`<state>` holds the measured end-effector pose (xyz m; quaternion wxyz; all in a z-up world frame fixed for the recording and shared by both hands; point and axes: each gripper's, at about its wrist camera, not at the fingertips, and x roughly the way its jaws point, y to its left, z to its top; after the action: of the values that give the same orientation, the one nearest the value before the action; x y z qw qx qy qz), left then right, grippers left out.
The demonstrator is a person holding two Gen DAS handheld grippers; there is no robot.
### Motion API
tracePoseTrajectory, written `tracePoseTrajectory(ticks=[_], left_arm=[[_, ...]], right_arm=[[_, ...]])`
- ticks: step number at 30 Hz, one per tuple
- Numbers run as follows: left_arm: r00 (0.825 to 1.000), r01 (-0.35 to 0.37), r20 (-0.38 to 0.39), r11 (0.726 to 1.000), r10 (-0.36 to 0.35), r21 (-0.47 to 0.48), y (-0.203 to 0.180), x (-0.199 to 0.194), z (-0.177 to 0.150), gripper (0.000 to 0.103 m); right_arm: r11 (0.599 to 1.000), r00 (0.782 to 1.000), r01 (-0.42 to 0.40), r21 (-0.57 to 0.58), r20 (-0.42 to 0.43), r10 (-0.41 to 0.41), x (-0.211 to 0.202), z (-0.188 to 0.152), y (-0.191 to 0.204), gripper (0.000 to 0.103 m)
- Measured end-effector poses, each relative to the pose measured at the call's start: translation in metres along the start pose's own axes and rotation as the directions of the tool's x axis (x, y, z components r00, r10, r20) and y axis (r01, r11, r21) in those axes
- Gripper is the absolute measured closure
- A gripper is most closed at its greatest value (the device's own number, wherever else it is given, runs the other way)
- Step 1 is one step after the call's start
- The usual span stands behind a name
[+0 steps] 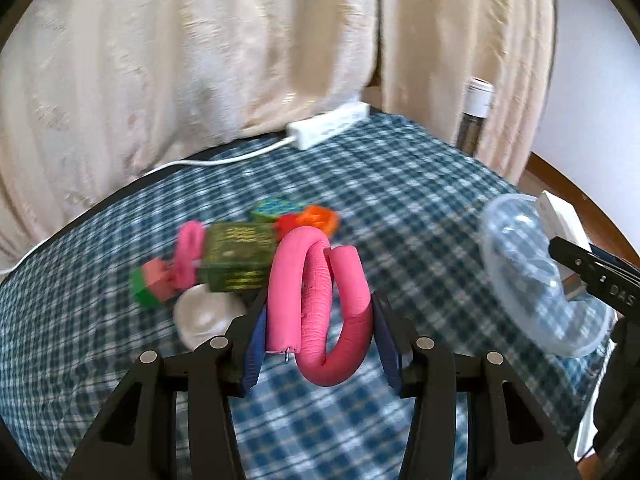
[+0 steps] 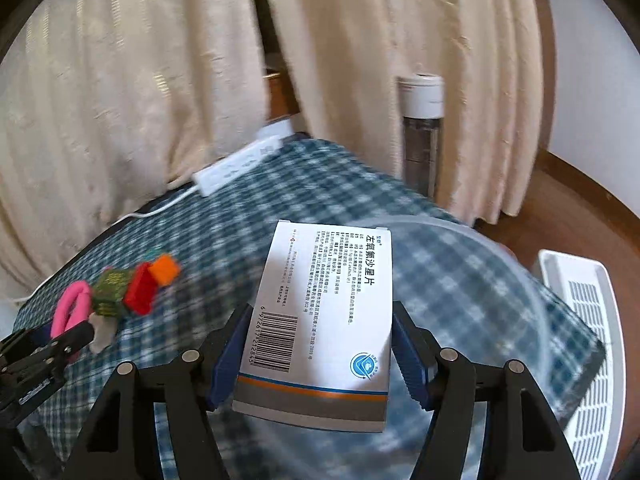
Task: Organize objects
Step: 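Lift the curler and the medicine box and carry both toward the clear plastic bowl, then lower the curler into the bowl with the left tool while the right tool releases the box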
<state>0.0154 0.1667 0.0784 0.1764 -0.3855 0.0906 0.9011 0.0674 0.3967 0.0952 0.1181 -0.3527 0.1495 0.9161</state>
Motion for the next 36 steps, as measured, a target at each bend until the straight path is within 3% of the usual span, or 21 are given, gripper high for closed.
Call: tracePoseTrajectory(ticks=[9,18,31,36], left_arm=[[0.996,0.093,-0.023,0.992,-0.091,0.090,-0.064,0.012,0.015,0.053],[0.984,0.174,-0.053,0.973,-0.167,0.153,-0.118,0.029,0.030,0.053],[0.971,0.235,-0.093,0.955,-0.221,0.183,-0.157,0.053,0.041,0.053],[0.964,0.259,-0.110,0.952,-0.243,0.161,-0.157,0.057,0.042,0.045]], right_arm=[[0.998,0.999,0.041,0.043,-0.018,-0.040,0.006,0.000,-0.046,0.033],[0.998,0.999,0.035,0.056,-0.033,-0.033,0.012,0.001,-0.068,0.033],[0.999,0.999,0.022,0.049,-0.035,-0.020,0.018,0.009,-0.077,0.033],[0.999,0.999,0.025,0.040,-0.033,-0.023,0.019,0.012,-0.075,0.033]])
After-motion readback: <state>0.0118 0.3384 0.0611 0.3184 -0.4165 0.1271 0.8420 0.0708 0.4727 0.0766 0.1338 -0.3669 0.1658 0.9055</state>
